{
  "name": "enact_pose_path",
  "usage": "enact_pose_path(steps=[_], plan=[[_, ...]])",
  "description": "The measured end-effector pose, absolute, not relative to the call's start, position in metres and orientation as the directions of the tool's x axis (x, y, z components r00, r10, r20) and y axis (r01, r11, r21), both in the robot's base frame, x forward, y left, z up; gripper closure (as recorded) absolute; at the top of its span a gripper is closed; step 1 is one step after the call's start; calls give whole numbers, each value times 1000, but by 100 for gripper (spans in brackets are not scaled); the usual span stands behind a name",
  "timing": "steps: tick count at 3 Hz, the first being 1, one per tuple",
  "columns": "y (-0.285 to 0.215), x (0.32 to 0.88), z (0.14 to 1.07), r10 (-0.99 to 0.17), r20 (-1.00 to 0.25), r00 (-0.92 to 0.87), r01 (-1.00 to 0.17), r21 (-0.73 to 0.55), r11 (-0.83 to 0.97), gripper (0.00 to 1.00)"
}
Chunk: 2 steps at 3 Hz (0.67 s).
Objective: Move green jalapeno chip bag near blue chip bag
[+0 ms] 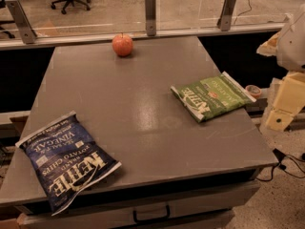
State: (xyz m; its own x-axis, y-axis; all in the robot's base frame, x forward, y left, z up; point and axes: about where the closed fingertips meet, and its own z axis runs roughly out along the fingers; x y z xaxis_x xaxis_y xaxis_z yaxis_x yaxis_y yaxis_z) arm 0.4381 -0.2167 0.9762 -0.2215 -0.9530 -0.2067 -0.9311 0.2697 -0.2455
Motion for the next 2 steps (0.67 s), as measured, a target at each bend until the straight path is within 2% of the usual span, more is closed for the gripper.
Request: enact_pose_path(steps=[2], plan=[[-213,458,972,-949,-239,-204,-930,-255,264,0]])
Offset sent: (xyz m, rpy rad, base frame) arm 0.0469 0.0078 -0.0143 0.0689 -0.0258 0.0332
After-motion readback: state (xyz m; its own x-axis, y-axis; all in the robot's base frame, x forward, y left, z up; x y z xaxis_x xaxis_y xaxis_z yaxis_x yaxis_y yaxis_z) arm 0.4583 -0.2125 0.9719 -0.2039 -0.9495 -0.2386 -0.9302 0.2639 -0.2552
